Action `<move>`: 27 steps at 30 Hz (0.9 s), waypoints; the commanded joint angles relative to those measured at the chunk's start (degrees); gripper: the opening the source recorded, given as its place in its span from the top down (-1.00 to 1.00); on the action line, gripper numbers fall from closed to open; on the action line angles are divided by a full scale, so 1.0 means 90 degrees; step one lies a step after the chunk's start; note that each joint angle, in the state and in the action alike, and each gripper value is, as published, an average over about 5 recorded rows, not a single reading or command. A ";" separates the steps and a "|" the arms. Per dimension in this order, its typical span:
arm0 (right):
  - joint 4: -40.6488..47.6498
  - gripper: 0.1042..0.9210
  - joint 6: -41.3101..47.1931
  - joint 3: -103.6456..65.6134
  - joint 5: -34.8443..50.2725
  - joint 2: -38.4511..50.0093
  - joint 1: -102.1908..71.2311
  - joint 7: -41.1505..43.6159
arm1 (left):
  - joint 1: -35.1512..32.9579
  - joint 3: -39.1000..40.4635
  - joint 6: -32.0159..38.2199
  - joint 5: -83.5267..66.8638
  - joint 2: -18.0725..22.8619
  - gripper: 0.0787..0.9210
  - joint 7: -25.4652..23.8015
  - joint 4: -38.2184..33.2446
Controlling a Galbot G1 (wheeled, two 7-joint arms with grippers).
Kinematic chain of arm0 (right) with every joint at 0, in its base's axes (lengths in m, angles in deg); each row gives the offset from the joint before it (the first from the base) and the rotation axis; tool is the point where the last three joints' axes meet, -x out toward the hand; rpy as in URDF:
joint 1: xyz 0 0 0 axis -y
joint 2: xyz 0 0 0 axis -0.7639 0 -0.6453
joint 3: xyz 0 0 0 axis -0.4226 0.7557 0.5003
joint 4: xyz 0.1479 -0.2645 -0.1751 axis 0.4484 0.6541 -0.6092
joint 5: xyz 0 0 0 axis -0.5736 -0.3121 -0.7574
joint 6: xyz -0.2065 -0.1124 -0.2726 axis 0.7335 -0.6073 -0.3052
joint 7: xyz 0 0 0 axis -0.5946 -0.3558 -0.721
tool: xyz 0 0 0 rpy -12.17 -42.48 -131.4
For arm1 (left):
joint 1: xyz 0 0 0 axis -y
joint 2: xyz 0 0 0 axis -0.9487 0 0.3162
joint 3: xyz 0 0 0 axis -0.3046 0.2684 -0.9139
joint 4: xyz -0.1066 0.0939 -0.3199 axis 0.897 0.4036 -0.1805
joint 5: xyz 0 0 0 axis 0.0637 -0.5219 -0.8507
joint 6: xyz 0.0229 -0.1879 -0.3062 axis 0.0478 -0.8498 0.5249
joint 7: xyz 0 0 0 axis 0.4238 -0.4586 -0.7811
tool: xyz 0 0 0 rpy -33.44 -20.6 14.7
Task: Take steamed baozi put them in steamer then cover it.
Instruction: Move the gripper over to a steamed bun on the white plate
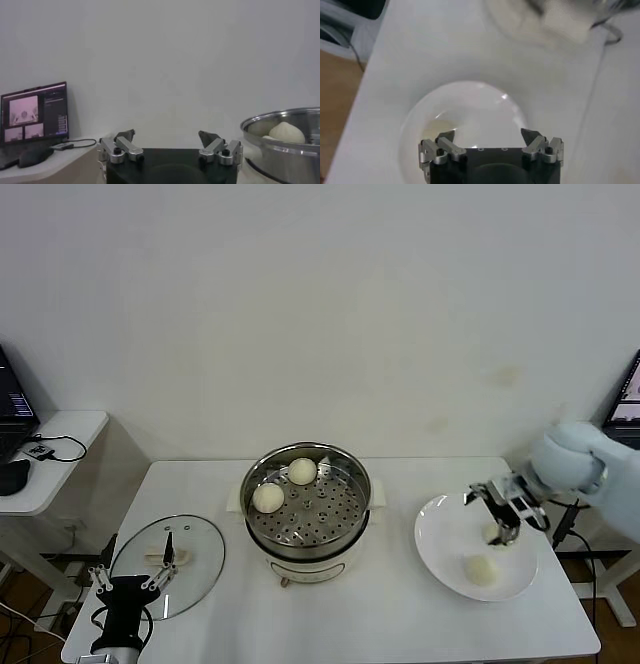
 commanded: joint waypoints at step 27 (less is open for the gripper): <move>0.0816 -0.75 0.0163 -0.2023 -0.0851 -0.0420 -0.3106 -0.0847 | -0.0028 -0.0051 -0.0008 0.0023 0.0029 -0.77 0.0001 -0.0008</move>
